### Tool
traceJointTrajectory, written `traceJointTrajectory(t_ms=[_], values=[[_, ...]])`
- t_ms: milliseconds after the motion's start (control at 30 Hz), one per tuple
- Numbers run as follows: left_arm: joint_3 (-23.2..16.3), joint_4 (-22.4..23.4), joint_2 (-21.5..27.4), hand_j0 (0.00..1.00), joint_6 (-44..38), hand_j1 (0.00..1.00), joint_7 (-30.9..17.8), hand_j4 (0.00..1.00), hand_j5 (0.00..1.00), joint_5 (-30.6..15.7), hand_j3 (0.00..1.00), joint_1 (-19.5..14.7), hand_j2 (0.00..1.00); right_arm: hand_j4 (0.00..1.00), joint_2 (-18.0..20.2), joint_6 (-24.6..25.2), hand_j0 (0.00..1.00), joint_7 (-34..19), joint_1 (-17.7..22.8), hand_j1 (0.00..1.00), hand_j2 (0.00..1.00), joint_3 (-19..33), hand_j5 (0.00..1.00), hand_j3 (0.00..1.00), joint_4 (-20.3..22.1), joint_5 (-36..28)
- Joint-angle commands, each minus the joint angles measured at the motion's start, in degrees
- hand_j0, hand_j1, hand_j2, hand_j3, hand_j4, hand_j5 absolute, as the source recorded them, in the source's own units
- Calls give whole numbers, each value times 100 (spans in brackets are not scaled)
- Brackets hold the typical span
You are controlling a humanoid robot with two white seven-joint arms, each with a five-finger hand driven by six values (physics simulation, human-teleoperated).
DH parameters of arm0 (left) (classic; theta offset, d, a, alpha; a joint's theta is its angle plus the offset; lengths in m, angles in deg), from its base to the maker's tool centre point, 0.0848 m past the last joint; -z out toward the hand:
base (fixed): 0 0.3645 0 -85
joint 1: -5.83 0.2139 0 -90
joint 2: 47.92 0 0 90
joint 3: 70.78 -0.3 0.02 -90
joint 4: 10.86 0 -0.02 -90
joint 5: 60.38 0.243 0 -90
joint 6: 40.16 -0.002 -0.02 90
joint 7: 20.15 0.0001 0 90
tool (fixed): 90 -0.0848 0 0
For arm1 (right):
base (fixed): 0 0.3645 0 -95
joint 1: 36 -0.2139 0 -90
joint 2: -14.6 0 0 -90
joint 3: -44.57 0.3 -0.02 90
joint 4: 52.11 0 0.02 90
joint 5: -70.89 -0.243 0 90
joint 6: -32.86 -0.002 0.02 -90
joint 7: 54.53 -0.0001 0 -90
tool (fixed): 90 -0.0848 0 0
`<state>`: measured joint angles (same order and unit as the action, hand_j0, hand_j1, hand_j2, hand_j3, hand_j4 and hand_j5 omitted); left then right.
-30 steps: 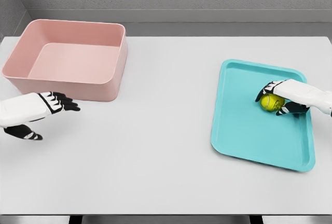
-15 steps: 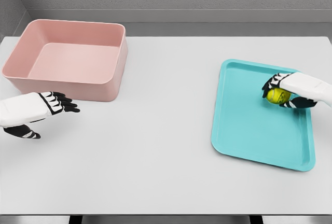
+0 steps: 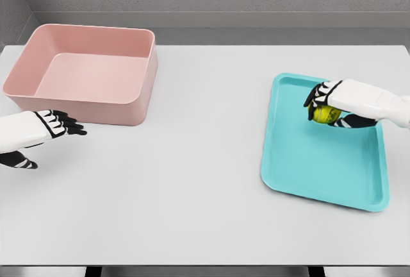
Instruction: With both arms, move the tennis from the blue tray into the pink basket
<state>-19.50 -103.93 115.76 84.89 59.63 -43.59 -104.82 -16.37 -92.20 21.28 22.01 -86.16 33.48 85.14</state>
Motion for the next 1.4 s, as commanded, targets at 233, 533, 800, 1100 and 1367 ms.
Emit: traceJointTrajectory(t_ms=[233, 533, 800, 1100, 1367], values=[[4, -18, 15, 100, -5, 100, 3, 100, 100, -44, 100, -9, 100, 42, -208, 6, 42, -76, -53, 42, 42, -22, 42, 42, 1109, 183], [4, -18, 15, 100, -5, 100, 3, 100, 100, -44, 100, -9, 100, 42, -1078, 6, 42, -427, -141, 42, 42, -75, 42, 42, 1240, 640], [4, -18, 15, 100, -5, 100, 3, 100, 100, -44, 100, -9, 100, 42, -2080, 6, 42, -770, -308, 42, 42, -224, 42, 42, 1232, 1158], [4, -18, 15, 100, -5, 100, 3, 100, 100, -44, 100, -18, 100, 42, -2985, 6, 42, -875, -422, 42, 42, -725, 42, 42, 968, 1765], [4, -18, 23, 100, -5, 100, 3, 100, 100, -44, 100, -17, 100, 42, -3741, 6, 42, -937, -721, 42, 42, -1006, 42, 42, -87, 2073]])
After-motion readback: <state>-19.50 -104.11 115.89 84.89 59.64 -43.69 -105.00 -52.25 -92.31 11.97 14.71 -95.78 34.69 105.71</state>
